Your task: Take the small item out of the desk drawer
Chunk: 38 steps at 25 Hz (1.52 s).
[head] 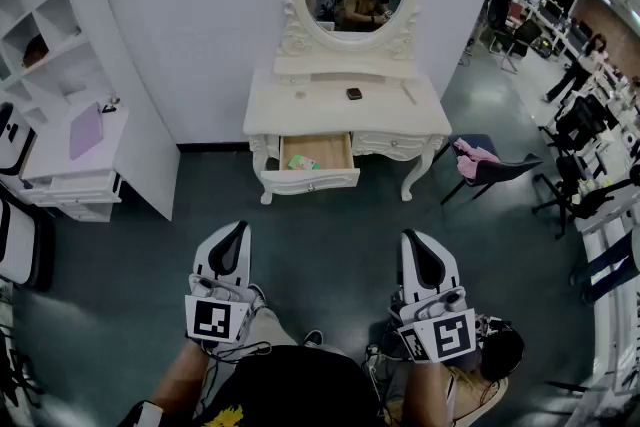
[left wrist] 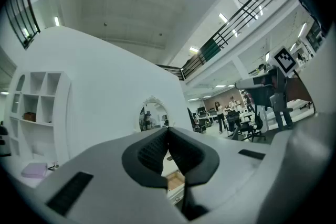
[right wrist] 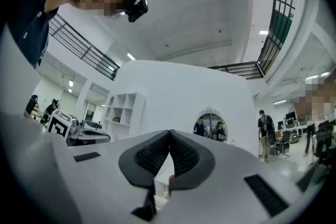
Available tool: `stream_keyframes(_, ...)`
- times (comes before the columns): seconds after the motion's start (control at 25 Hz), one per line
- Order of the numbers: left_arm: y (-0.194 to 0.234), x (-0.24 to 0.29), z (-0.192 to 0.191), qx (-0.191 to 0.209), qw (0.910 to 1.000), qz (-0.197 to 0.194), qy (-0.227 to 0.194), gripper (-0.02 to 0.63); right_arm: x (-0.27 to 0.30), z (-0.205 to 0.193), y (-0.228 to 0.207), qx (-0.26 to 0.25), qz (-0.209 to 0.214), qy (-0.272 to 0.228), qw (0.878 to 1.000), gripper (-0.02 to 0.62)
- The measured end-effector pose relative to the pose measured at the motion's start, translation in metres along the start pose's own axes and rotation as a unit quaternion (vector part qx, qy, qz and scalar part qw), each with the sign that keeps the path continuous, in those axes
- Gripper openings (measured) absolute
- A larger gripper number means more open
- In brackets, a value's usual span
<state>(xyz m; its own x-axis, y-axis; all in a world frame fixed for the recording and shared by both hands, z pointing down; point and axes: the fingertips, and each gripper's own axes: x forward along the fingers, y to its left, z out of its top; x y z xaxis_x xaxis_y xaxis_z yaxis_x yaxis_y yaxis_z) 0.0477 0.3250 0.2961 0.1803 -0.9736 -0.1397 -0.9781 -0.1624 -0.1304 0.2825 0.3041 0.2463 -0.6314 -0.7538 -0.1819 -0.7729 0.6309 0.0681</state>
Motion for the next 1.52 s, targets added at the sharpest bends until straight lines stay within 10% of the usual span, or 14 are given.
stream_keyframes(0.76, 0.004, -0.027, -0.033, 0.03, 0.9977, 0.007, 0.06, 0.012, -0.043, -0.044, -0.003, 0.008, -0.072, 0.048, 0.996, 0.018)
stream_keyframes(1.24, -0.008, -0.023, -0.049, -0.011, 0.9972, 0.016, 0.072, 0.314, -0.027, -0.065, -0.011, -0.01, -0.043, 0.085, 0.995, 0.458)
stream_keyframes(1.52, 0.005, -0.006, -0.089, 0.033, 0.9932, 0.018, 0.11, 0.321, -0.002, -0.112, -0.026, 0.005, -0.025, 0.116, 0.993, 0.483)
